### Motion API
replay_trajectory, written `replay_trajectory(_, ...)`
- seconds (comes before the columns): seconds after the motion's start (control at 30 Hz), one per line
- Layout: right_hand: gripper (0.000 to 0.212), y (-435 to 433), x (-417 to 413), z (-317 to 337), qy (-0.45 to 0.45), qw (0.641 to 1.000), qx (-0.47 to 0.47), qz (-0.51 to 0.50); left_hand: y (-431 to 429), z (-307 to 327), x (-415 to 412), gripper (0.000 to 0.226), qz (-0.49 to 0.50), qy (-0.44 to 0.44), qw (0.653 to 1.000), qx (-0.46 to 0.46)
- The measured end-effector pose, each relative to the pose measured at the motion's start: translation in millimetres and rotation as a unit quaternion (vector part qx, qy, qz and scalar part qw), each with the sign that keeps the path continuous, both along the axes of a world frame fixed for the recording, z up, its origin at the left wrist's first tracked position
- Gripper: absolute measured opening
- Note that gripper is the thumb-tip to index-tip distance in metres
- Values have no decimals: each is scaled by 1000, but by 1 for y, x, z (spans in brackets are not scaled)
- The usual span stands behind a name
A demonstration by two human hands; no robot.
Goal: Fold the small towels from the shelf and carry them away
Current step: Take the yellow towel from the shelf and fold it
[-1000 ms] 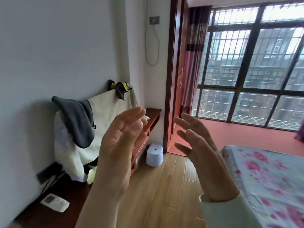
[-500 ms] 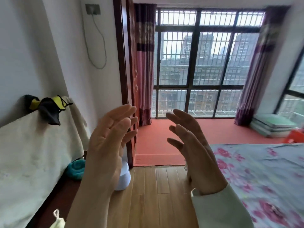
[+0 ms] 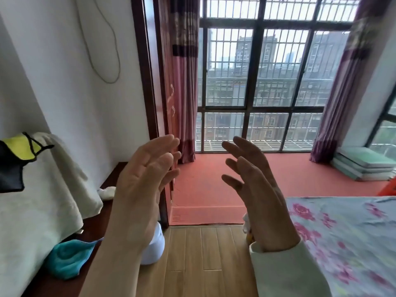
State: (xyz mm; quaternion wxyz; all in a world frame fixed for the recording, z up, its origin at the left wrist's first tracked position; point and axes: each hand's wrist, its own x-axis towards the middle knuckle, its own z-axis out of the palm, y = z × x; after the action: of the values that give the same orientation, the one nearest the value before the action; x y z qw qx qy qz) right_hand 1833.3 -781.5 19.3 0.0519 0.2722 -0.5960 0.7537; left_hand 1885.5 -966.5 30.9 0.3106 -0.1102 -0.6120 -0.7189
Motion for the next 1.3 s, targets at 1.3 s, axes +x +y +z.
replay_trajectory(1.3, 49, -460, -161, -28, -9, 838, 61, 542, -297, -39, -35, 51, 575, -69, 807, 114)
